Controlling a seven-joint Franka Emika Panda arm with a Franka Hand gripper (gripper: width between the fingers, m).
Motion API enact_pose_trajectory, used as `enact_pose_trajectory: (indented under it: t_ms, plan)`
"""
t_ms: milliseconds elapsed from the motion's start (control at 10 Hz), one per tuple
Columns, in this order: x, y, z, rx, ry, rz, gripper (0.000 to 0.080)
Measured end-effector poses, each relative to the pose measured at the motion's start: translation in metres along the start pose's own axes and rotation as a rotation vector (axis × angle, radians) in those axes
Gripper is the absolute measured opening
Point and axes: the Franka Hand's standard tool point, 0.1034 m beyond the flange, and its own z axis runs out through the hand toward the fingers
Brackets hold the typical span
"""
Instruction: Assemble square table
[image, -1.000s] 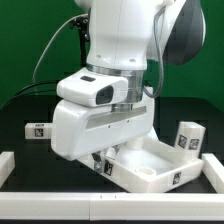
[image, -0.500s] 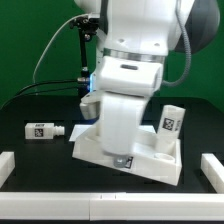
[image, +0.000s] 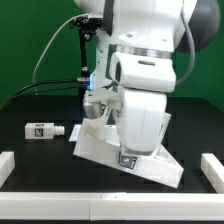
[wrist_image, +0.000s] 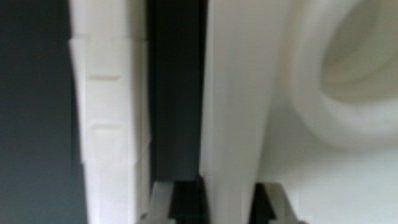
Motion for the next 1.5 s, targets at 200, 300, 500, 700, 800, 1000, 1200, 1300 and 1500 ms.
enact_pose_trajectory:
  t_ms: [200,300,500,700,800,1000,1200,1300,1500]
  plan:
    - [0.023,0.009,0.009,-0.022,0.012,-0.056,0.0057]
    - [0.019,0.007,0.012,-0.036,0.01,-0.038,0.0057]
    - [0.018,0.006,0.013,-0.028,0.009,-0.027,0.0058]
    - [0.018,0.005,0.014,-0.023,0.01,0.002,0.0058]
    - [0.026,0.007,0.013,-0.001,0.009,0.061,0.0058]
    - [0.04,0.02,0.01,-0.012,0.017,0.1,0.0057]
    - [0.047,0.02,0.013,-0.01,0.021,0.119,0.0058]
    - [0.048,0.022,0.011,-0.015,0.014,0.108,0.0058]
    - [0.047,0.024,0.012,-0.017,0.006,0.101,0.0058]
